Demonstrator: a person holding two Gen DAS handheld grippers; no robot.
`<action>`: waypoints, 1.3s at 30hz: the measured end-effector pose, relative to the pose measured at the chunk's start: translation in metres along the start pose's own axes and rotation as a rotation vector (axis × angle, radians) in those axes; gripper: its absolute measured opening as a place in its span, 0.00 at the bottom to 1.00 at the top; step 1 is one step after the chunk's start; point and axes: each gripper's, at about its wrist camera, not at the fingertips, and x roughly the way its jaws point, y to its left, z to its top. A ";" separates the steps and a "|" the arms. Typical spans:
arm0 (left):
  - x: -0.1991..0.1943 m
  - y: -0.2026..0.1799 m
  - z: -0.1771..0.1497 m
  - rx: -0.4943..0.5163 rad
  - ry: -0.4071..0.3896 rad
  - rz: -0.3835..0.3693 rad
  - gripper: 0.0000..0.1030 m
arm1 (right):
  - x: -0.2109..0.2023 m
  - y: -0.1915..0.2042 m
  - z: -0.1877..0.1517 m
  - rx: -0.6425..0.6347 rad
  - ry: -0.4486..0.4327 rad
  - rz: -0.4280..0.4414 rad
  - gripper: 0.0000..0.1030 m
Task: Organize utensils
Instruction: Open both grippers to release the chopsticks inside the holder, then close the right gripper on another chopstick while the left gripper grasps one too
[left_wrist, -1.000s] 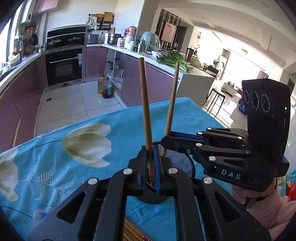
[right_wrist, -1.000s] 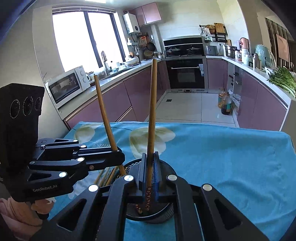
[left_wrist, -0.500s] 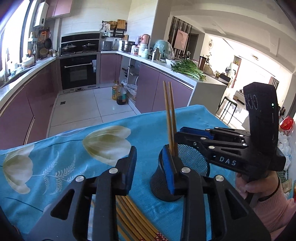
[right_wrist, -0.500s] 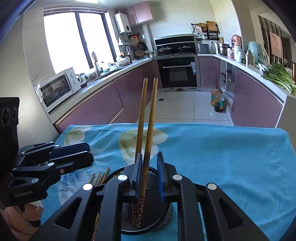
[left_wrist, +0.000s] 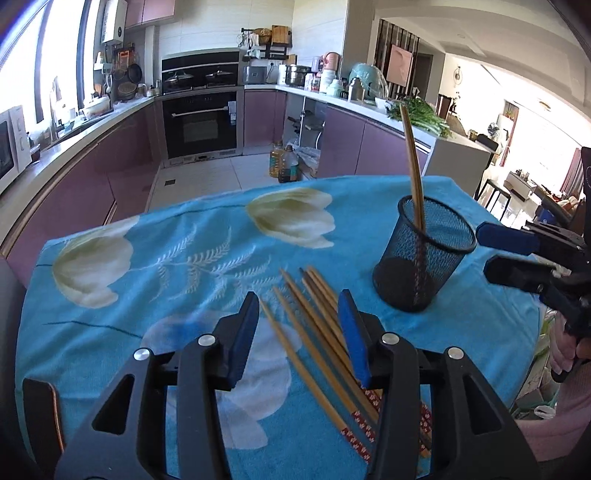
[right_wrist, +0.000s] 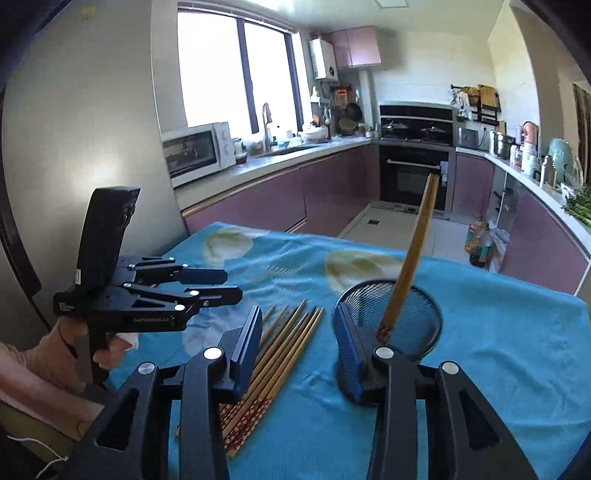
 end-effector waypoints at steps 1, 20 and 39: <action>0.003 0.001 -0.006 -0.007 0.017 -0.004 0.43 | 0.010 0.001 -0.005 0.012 0.032 0.008 0.37; 0.043 -0.010 -0.049 -0.010 0.183 0.006 0.36 | 0.075 -0.003 -0.040 0.116 0.231 -0.053 0.29; 0.052 -0.005 -0.045 0.012 0.202 0.022 0.26 | 0.093 0.004 -0.033 0.071 0.249 -0.142 0.26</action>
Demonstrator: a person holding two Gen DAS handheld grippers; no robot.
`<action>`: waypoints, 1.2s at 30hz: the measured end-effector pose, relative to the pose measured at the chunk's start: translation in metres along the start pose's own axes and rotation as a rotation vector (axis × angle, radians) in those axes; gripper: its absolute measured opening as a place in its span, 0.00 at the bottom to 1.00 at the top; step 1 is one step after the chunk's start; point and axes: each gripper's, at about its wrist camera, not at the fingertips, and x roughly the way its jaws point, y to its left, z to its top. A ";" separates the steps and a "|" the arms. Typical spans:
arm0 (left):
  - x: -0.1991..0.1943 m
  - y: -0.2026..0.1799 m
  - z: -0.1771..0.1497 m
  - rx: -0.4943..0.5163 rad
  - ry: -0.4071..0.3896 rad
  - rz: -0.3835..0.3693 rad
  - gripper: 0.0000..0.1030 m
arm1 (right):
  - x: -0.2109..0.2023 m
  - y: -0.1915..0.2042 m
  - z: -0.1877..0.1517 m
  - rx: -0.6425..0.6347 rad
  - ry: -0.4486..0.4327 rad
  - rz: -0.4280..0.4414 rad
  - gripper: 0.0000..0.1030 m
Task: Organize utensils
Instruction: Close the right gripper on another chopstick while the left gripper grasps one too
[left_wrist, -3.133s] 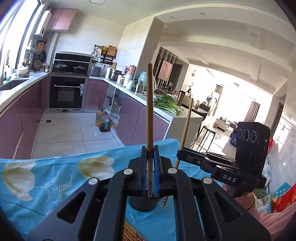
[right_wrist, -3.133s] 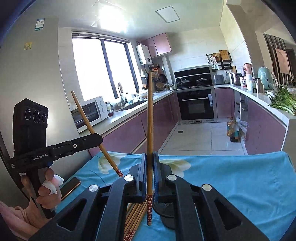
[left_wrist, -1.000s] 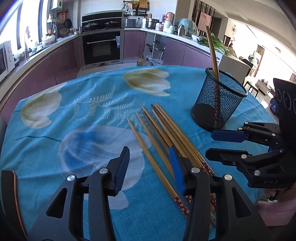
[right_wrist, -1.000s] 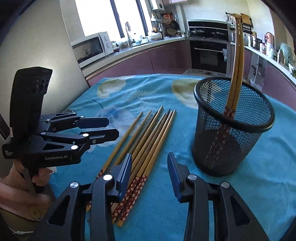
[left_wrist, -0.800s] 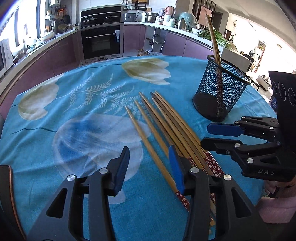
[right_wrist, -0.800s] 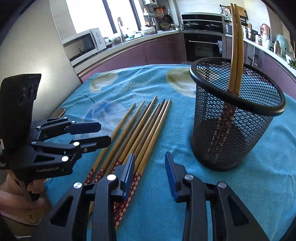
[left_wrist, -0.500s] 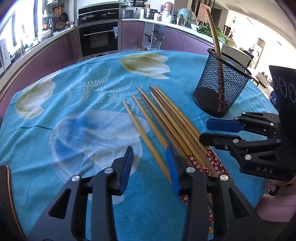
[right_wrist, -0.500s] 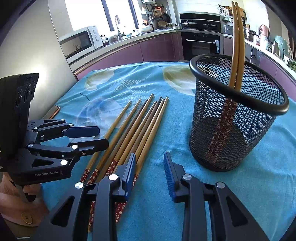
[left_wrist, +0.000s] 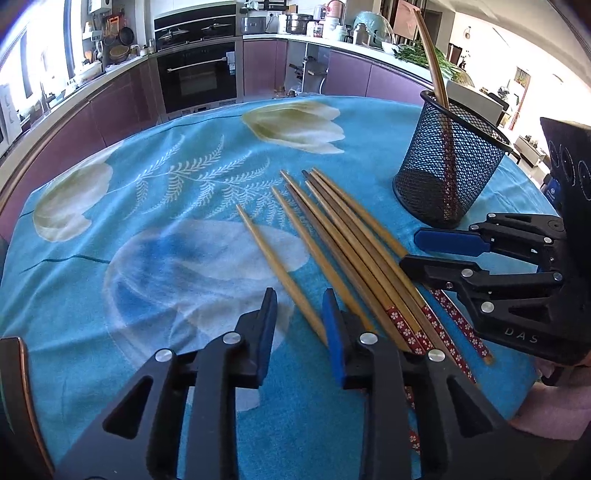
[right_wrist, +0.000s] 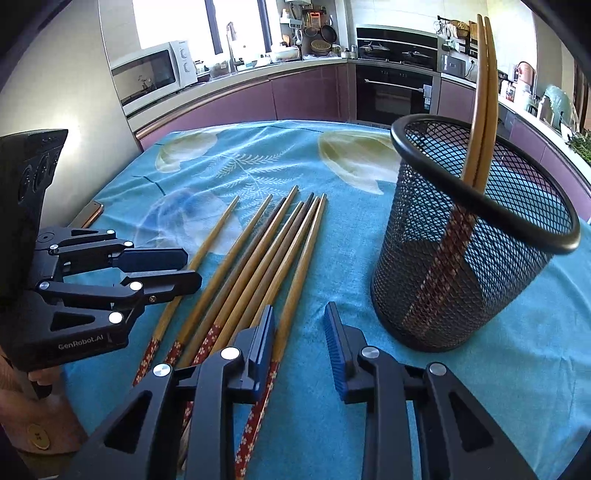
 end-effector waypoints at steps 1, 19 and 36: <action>0.001 0.001 0.001 0.000 -0.002 0.000 0.26 | 0.002 0.000 0.001 0.002 -0.002 -0.003 0.26; -0.002 0.009 0.003 -0.078 -0.035 -0.002 0.07 | -0.009 -0.014 0.004 0.085 -0.053 0.056 0.06; 0.002 0.000 -0.005 0.016 0.007 -0.047 0.09 | -0.003 0.003 -0.001 -0.043 0.037 0.076 0.07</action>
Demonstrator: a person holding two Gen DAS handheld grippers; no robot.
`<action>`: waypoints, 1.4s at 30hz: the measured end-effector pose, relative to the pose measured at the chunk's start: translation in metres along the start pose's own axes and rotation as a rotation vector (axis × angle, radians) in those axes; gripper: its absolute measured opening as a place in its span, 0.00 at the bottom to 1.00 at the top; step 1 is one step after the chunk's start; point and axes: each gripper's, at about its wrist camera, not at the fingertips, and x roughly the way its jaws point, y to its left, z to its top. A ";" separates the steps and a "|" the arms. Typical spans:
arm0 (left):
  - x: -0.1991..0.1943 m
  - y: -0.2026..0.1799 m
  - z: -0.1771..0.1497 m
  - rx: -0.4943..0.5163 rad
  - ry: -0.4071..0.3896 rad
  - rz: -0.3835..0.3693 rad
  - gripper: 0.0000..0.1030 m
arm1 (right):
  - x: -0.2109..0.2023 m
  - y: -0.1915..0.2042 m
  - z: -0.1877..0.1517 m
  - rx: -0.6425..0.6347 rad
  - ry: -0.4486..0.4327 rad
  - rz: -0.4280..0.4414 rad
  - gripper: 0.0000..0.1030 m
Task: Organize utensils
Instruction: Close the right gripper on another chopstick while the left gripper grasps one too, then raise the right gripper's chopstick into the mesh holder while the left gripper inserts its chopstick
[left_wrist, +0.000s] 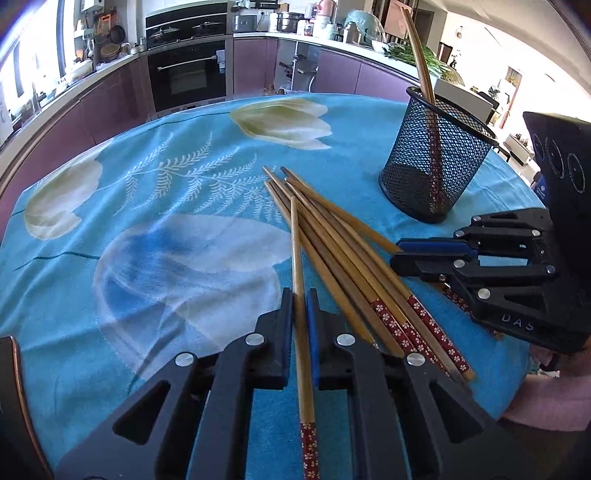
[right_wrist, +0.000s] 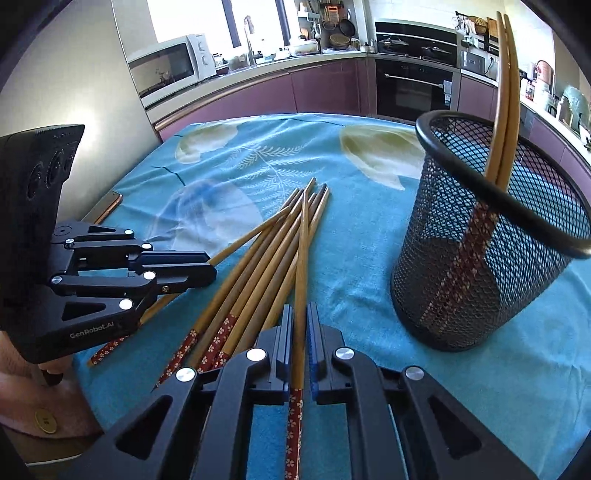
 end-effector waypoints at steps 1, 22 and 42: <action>0.000 0.000 0.001 0.004 0.002 -0.003 0.09 | 0.001 0.001 0.001 -0.007 0.003 -0.002 0.07; -0.056 -0.005 0.023 0.018 -0.122 -0.099 0.07 | -0.069 -0.016 0.014 0.038 -0.209 0.036 0.06; -0.161 -0.022 0.081 0.031 -0.446 -0.290 0.07 | -0.152 -0.053 0.037 0.089 -0.482 0.001 0.06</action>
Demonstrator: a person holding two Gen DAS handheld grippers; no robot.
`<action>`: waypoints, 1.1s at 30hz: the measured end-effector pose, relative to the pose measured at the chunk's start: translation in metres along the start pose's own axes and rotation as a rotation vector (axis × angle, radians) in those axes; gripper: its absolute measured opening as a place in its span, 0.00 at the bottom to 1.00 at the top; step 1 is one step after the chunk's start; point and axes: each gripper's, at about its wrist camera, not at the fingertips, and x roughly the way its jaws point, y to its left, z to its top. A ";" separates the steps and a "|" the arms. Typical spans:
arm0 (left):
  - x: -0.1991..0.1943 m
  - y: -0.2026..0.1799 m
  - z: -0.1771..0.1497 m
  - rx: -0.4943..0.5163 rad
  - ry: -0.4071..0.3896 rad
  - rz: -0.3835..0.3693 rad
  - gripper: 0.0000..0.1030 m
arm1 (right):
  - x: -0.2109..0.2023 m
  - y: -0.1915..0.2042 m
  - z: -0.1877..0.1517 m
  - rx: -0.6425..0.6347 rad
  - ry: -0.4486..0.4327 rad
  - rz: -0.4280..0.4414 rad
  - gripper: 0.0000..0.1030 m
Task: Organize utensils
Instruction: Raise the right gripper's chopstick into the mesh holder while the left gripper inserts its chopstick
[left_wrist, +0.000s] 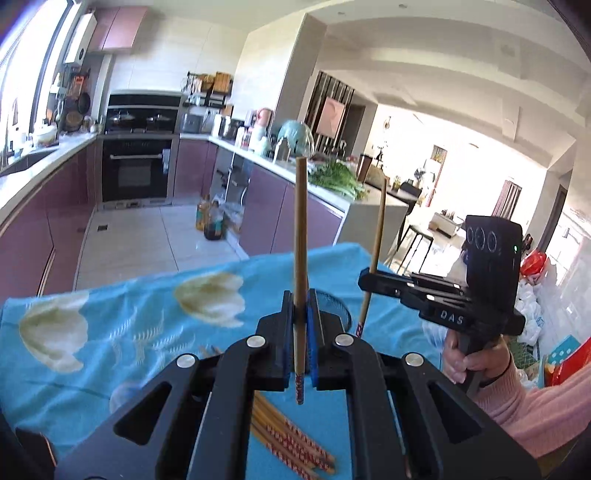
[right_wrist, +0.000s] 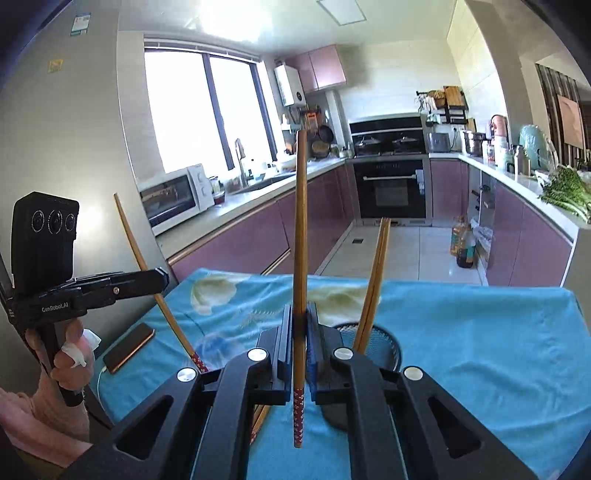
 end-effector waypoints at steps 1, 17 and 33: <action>0.002 -0.002 0.007 0.001 -0.010 -0.007 0.07 | -0.001 -0.004 0.004 0.000 -0.011 -0.007 0.06; 0.073 -0.036 0.049 0.063 0.002 0.003 0.07 | 0.016 -0.038 0.028 0.035 -0.076 -0.065 0.06; 0.133 -0.032 0.003 0.092 0.235 0.009 0.07 | 0.061 -0.047 -0.010 0.050 0.199 -0.066 0.06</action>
